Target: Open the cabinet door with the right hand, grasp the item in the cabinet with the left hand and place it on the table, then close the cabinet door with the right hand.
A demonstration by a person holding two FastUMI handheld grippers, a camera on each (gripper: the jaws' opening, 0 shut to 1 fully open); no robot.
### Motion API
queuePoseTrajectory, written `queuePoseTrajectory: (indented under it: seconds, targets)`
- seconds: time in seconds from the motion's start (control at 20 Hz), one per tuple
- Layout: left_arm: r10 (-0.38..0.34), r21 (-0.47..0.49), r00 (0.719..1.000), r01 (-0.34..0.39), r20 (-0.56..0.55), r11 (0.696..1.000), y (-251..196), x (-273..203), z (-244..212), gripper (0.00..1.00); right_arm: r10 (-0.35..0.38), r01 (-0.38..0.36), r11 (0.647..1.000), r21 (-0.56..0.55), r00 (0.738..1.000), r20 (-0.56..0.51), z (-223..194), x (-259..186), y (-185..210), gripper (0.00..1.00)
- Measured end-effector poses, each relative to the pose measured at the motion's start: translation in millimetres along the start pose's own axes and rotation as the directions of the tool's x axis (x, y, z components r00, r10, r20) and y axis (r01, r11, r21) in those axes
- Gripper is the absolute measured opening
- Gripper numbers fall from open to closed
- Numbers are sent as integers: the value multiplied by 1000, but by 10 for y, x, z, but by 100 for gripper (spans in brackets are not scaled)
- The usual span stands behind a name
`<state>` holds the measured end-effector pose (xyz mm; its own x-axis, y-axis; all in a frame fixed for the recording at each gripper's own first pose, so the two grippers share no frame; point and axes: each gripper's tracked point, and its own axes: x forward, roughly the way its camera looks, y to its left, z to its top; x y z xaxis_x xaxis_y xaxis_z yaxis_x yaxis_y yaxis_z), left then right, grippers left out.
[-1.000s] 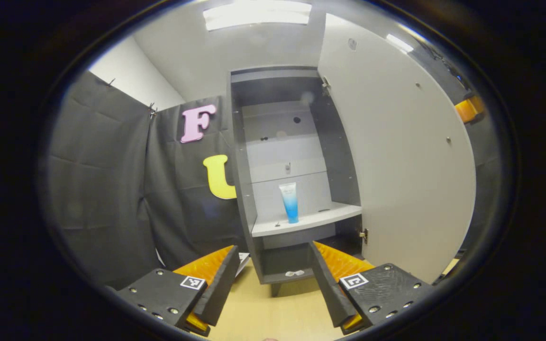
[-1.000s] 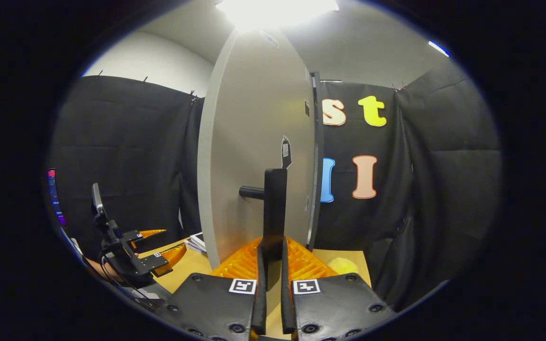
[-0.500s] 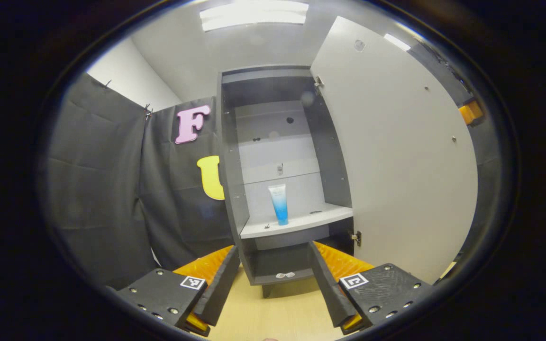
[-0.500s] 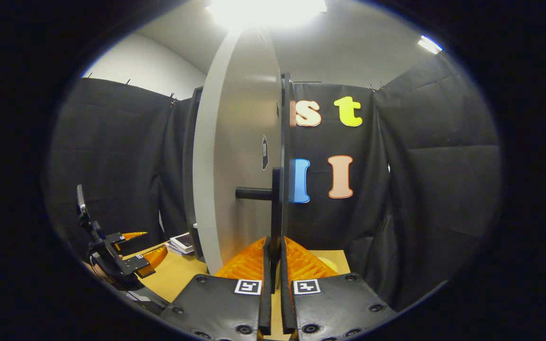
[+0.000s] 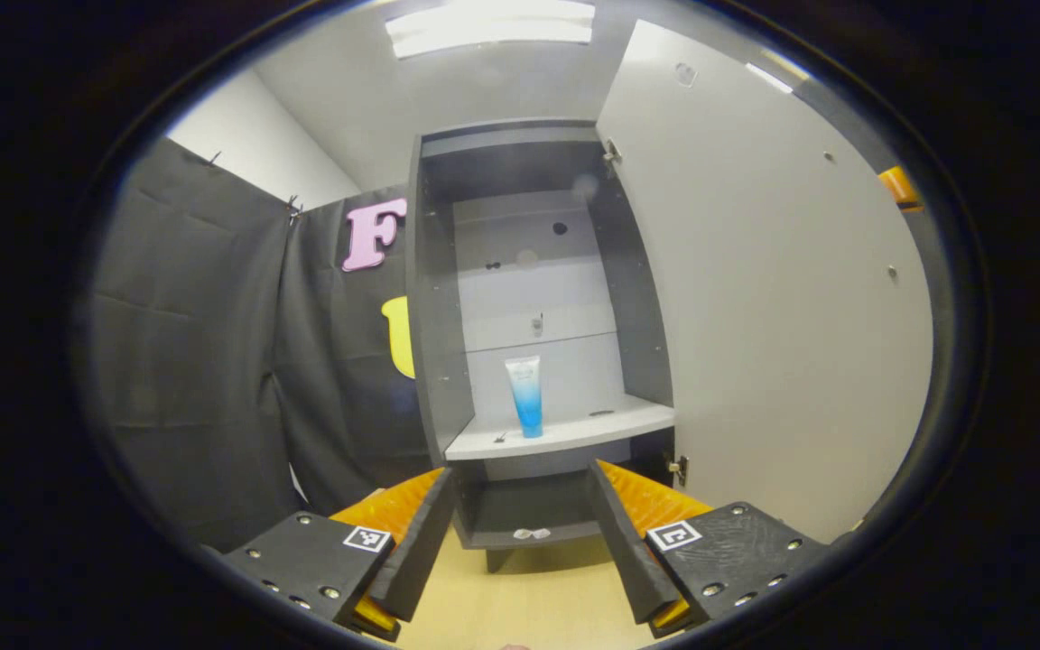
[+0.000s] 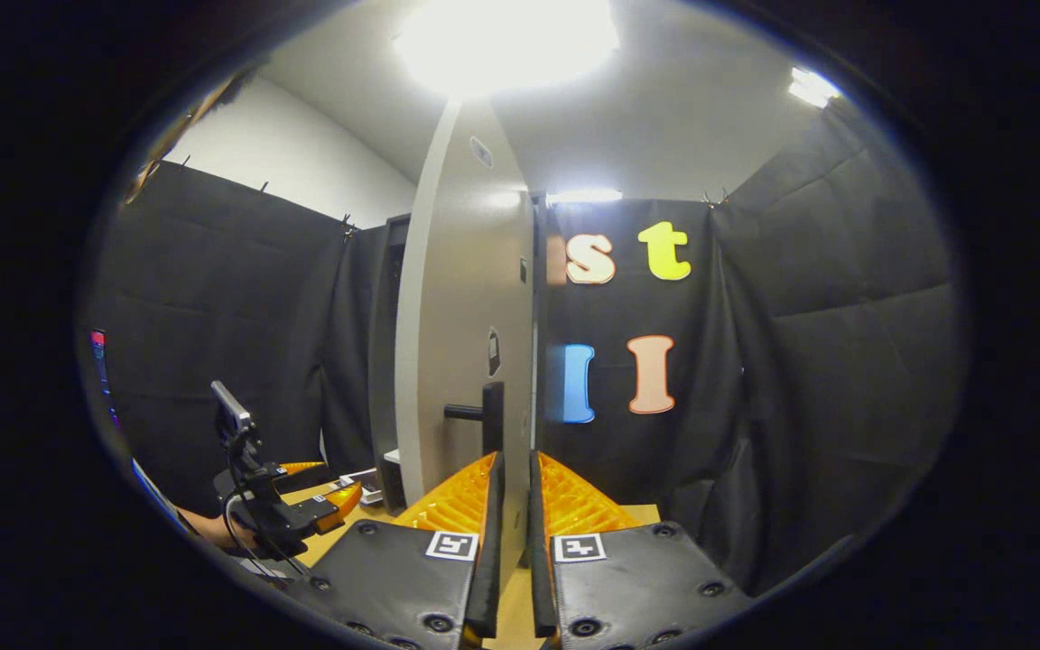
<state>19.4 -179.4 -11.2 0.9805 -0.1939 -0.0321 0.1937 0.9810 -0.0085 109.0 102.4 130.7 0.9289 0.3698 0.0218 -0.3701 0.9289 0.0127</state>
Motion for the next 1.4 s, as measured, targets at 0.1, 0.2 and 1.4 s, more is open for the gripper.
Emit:
queuePoseTrajectory:
  seconds: [0.1,0.2,1.4]
  targets:
    - [20,0,1000,-20,3,1000,-30,113,44,87,-39,39,999,-11,999,-18,-122,-92,-172,20]
    - [29,1,1000,-29,0,1000,-39,253,88,87,-77,76,997,-14,995,-61,-332,-171,-354,29]
    - [-118,-43,993,117,-21,992,-45,2519,87,87,-550,558,830,-18,812,-196,-1038,289,-1262,98]
